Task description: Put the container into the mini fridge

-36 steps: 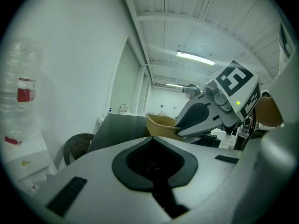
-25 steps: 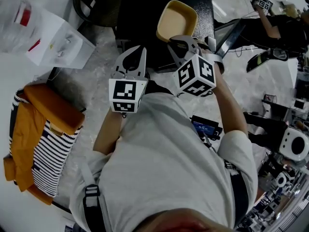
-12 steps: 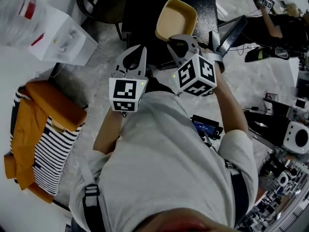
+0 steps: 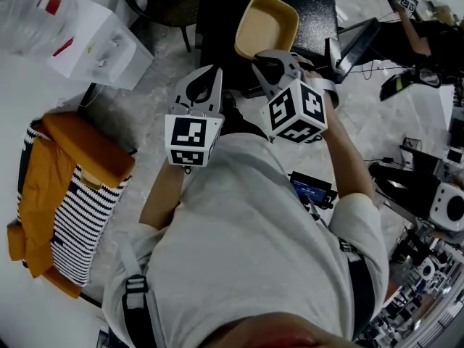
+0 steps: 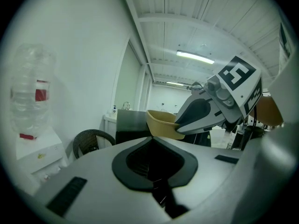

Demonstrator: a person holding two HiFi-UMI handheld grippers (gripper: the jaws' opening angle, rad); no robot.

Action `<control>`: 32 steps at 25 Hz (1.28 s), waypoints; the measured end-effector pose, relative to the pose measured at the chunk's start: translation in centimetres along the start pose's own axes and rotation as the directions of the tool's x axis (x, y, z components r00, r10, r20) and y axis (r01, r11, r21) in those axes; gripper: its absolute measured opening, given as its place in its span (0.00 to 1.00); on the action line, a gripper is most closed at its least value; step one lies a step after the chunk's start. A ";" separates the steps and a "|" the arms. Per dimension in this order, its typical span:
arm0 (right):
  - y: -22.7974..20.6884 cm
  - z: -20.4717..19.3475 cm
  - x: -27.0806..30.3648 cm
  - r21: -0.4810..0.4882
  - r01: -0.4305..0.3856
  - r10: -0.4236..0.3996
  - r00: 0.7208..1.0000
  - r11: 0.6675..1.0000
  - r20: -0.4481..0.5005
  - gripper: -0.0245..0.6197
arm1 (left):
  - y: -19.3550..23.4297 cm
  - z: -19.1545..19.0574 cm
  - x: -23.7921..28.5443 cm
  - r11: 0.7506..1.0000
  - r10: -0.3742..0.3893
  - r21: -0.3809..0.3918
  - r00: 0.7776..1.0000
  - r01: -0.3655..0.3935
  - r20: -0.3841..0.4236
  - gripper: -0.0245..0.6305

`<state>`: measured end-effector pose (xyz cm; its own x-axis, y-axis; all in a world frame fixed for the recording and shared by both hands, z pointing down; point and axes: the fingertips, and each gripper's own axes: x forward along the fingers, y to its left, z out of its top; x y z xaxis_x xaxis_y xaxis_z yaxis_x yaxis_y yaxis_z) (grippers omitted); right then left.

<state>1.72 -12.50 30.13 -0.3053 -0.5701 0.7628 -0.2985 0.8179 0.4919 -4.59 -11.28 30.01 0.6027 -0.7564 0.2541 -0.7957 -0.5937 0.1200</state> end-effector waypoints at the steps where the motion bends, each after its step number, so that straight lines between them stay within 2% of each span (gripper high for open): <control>1: 0.3 0.2 0.0 0.000 -0.002 0.002 1.000 1.000 0.002 0.12 | 0.1 -0.1 -0.3 1.000 0.001 -0.001 1.000 -0.001 -0.003 0.05; 11: 2.7 1.3 0.2 0.001 -0.026 0.026 1.000 1.000 -0.016 0.12 | 0.6 -2.3 -2.2 0.998 0.018 -0.056 1.000 -0.019 -0.015 0.05; 17: 3.7 1.2 0.1 -0.008 -0.042 0.042 0.999 0.999 0.001 0.12 | -0.1 -3.4 -2.5 0.998 0.027 -0.053 0.999 -0.029 -0.032 0.05; 25: 4.6 0.5 -1.2 -0.058 -0.072 0.075 0.996 0.996 0.050 0.12 | -0.7 -4.2 -3.4 0.988 0.132 -0.071 0.990 -0.135 -0.052 0.05; 32: 5.9 -1.0 -2.9 -0.199 -0.067 0.089 0.990 0.978 0.105 0.12 | -2.1 -5.7 -3.9 0.952 0.268 -0.133 0.961 -0.276 -0.075 0.05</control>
<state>1.76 -5.90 31.22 -0.4243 -0.4999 0.7550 -0.0912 0.8531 0.5136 -5.54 -5.54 34.22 0.3616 -0.8649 0.3482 -0.9316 -0.3202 0.1721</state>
